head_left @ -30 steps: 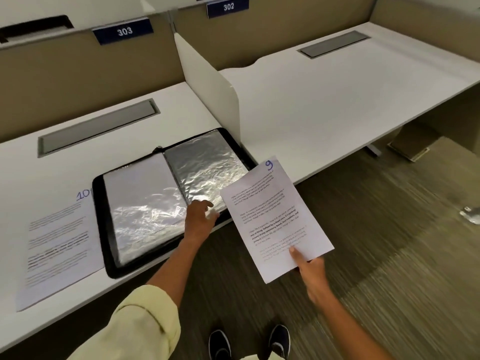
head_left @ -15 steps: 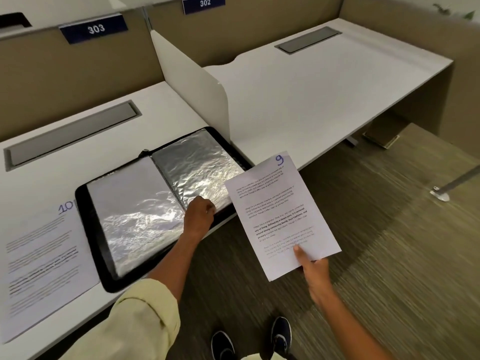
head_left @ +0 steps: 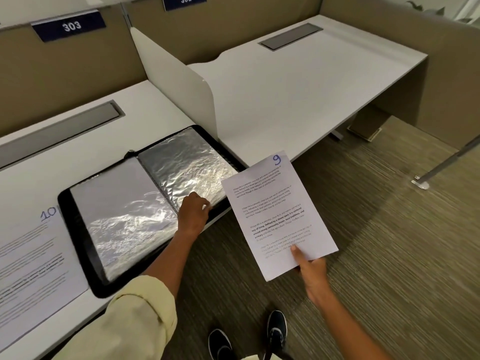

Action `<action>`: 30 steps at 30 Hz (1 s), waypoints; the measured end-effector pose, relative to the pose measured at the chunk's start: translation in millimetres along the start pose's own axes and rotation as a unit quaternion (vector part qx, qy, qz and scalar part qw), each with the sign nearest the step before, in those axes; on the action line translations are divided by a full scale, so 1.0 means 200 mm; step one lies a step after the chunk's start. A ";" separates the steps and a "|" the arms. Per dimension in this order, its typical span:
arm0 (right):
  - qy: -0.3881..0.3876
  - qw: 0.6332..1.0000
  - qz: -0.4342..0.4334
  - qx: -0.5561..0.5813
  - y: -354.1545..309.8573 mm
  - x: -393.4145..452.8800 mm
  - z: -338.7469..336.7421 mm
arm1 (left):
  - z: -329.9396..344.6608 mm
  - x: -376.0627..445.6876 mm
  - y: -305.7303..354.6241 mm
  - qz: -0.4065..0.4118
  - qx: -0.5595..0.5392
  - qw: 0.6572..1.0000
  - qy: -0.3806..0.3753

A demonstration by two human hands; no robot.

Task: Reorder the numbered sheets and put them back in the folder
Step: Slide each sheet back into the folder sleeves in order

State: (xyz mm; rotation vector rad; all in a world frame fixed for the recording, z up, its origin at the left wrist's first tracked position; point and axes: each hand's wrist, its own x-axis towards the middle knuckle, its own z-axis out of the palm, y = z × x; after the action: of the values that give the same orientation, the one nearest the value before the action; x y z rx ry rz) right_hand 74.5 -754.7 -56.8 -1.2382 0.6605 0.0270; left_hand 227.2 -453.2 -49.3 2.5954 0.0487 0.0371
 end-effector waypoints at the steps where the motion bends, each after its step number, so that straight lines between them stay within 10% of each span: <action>1: 0.001 1.000 -0.003 0.003 0.00 0.00 0.00 | 0.00 0.00 0.00 0.002 0.008 1.000 0.001; 21: 0.002 1.000 0.001 0.021 0.00 -0.06 -0.01 | -0.02 -0.03 0.03 0.052 0.112 0.992 -0.003; 30: 0.005 1.000 0.000 0.021 0.03 -0.06 -0.02 | -0.05 -0.03 0.05 -0.093 -0.051 0.993 0.049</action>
State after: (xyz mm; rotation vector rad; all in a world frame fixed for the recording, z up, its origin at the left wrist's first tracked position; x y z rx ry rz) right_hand 60.2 -752.4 -55.7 -1.1985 0.6663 0.0062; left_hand 222.0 -456.9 -34.6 2.4736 0.3166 0.0971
